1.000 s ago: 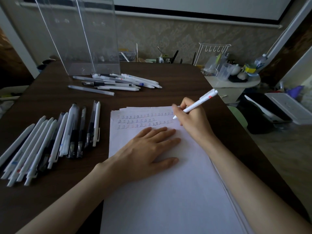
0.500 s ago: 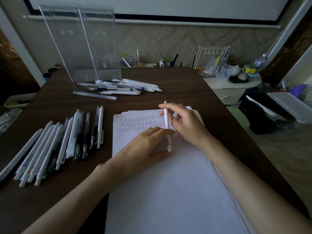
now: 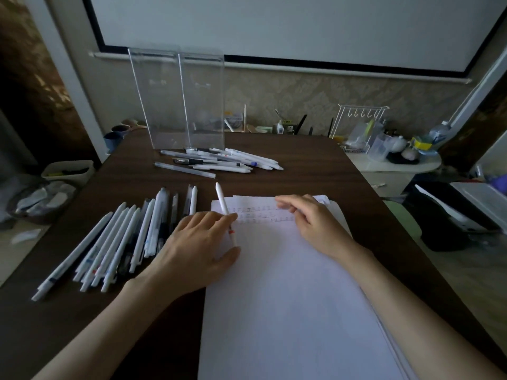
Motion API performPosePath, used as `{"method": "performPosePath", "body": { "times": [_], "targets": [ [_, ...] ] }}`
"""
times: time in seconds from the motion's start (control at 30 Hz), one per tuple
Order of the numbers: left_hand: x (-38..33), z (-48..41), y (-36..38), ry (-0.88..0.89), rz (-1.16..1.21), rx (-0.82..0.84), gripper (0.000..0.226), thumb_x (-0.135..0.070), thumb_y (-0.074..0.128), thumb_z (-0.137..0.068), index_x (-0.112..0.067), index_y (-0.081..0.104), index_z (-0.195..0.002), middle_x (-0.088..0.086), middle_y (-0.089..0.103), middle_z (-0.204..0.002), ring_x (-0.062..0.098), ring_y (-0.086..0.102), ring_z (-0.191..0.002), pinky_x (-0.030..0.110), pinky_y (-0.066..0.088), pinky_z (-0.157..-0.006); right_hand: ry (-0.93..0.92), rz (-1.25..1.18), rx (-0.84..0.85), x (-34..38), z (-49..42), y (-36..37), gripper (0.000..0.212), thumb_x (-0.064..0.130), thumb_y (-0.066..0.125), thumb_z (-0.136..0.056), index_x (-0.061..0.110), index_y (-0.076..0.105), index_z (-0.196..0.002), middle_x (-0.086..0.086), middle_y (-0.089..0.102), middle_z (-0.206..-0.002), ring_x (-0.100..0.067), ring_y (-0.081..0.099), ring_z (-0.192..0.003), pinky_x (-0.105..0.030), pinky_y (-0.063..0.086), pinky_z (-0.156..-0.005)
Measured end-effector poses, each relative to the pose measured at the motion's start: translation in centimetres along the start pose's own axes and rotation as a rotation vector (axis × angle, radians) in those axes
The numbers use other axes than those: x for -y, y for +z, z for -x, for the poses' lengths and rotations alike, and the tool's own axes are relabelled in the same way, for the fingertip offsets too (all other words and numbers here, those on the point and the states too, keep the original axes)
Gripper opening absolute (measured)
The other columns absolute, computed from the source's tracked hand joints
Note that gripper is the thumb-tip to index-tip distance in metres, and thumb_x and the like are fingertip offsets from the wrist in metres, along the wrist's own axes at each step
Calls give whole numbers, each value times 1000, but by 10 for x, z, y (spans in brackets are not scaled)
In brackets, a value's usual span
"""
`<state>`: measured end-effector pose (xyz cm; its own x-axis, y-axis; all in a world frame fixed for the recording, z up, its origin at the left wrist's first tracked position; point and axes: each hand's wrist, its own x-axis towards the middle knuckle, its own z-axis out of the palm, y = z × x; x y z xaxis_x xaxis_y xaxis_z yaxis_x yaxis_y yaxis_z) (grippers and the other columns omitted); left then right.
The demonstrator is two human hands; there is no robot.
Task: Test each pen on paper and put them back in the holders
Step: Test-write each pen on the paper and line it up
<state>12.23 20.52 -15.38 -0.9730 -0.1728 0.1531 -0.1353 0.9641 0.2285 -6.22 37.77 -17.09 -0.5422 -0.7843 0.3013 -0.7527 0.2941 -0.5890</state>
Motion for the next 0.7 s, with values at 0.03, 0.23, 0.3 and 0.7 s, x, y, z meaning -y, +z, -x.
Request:
{"method": "performPosePath", "body": {
  "times": [0.03, 0.23, 0.3, 0.7],
  "targets": [
    [5, 5, -1, -16, -30, 3, 79, -68, 18, -76, -27, 34, -142, -7, 45, -136, 17, 38, -128, 33, 26, -106, -19, 46, 7, -1, 0, 1, 50, -13, 40, -87, 15, 59, -124, 4, 62, -113, 5, 47, -94, -1, 32, -85],
    [10, 14, 2, -160, -186, -55, 69, -65, 28, -82, -18, 59, -122, 9, 56, -125, 34, 47, -122, 49, 36, -101, -85, 219, 17, -3, -4, 3, 40, -12, 45, -84, 11, 68, -107, 3, 64, -109, -16, 51, -96, -5, 30, -85],
    [7, 9, 3, -220, -184, -116, 68, -61, 29, -83, -10, 62, -115, 15, 57, -123, 36, 49, -119, 51, 40, -98, -60, 219, 31, 2, -7, 1, 39, -11, 44, -85, 12, 69, -104, 3, 64, -107, -15, 51, -96, -7, 32, -85],
    [1, 7, 19, -4, -150, -135, 50, -52, 36, -85, -19, 65, -107, 2, 64, -114, 22, 61, -105, 42, 47, -87, -38, 185, 157, 66, -126, 52, 30, 5, 45, -94, 9, 60, -120, -7, 58, -126, -18, 51, -117, -26, 37, -97]
  ]
}}
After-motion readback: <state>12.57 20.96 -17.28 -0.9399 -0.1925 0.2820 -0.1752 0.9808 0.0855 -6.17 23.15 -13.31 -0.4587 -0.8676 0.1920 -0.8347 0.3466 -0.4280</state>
